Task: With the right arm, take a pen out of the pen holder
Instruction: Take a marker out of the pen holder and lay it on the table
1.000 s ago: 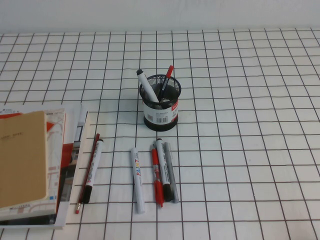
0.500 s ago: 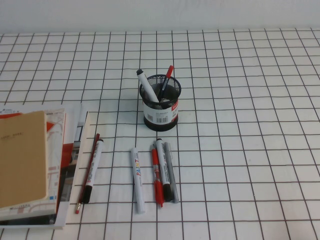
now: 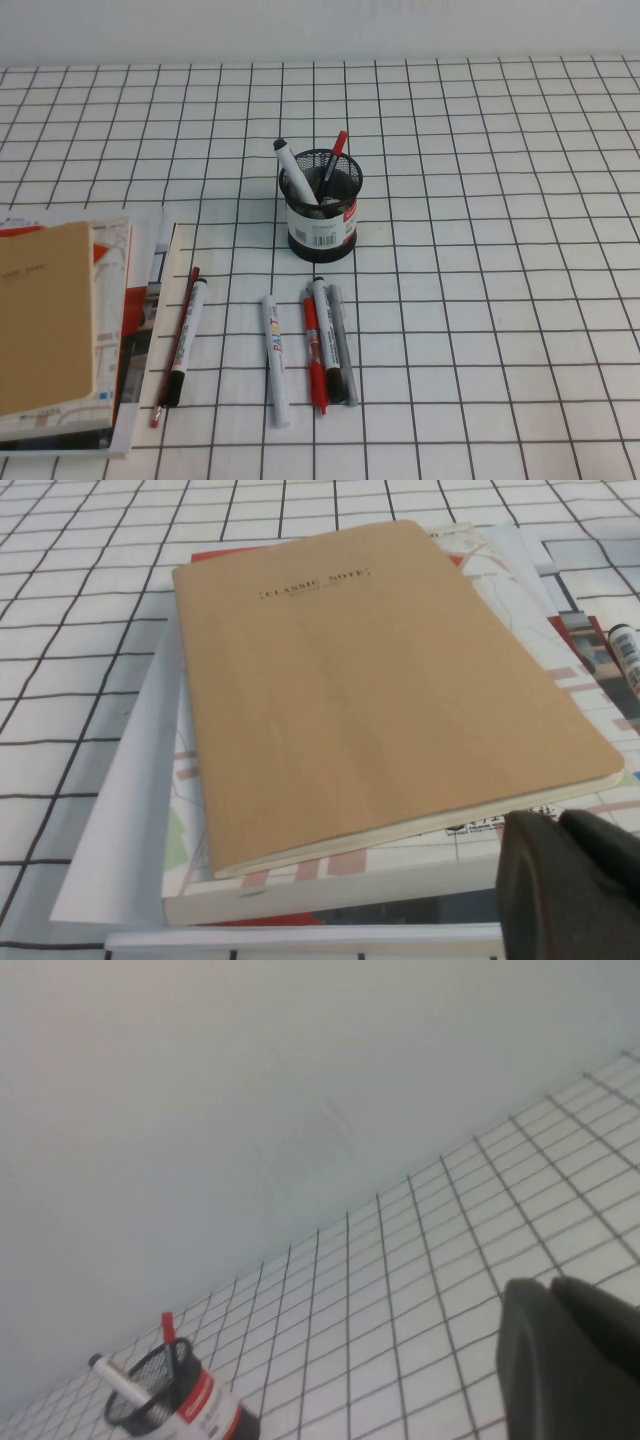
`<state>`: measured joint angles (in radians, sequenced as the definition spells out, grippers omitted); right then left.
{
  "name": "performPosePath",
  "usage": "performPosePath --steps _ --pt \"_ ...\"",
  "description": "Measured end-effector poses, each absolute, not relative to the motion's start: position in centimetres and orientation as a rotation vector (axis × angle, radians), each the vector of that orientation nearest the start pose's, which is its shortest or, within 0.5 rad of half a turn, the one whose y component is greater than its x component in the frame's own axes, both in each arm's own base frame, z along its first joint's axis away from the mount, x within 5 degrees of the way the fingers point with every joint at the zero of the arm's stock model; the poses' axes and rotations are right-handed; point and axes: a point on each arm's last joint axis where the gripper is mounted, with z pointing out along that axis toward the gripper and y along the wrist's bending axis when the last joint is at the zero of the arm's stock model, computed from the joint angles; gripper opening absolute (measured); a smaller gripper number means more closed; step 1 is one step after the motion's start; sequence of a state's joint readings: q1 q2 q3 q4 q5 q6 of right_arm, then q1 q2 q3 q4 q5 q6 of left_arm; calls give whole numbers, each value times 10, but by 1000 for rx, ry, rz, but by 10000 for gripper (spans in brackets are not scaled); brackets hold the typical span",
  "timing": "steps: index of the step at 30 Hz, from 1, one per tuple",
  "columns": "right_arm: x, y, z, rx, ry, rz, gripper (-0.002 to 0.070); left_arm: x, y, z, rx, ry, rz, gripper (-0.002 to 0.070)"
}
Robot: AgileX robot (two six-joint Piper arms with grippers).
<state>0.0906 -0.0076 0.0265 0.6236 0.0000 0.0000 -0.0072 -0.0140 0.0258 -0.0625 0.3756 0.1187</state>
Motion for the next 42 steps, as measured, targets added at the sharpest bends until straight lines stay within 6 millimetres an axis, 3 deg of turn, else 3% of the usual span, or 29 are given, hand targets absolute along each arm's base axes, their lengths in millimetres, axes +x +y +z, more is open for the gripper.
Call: performPosePath --steps 3,10,17,26,31,42 --pt "56 9 208 399 1528 621 -16 52 -2 172 79 1869 15 -4" --pt "72 23 250 305 1798 628 -16 52 -2 172 79 1869 15 -4" --pt "111 32 273 147 2138 520 -16 52 -2 172 79 1869 15 -4" --pt "171 46 283 7 2306 491 -16 52 -2 172 79 1869 15 -4" --pt "208 82 293 -188 2333 519 -16 52 -2 172 79 1869 15 -5" --pt "275 210 301 -608 2187 549 -12 52 -2 172 79 1869 15 -4"
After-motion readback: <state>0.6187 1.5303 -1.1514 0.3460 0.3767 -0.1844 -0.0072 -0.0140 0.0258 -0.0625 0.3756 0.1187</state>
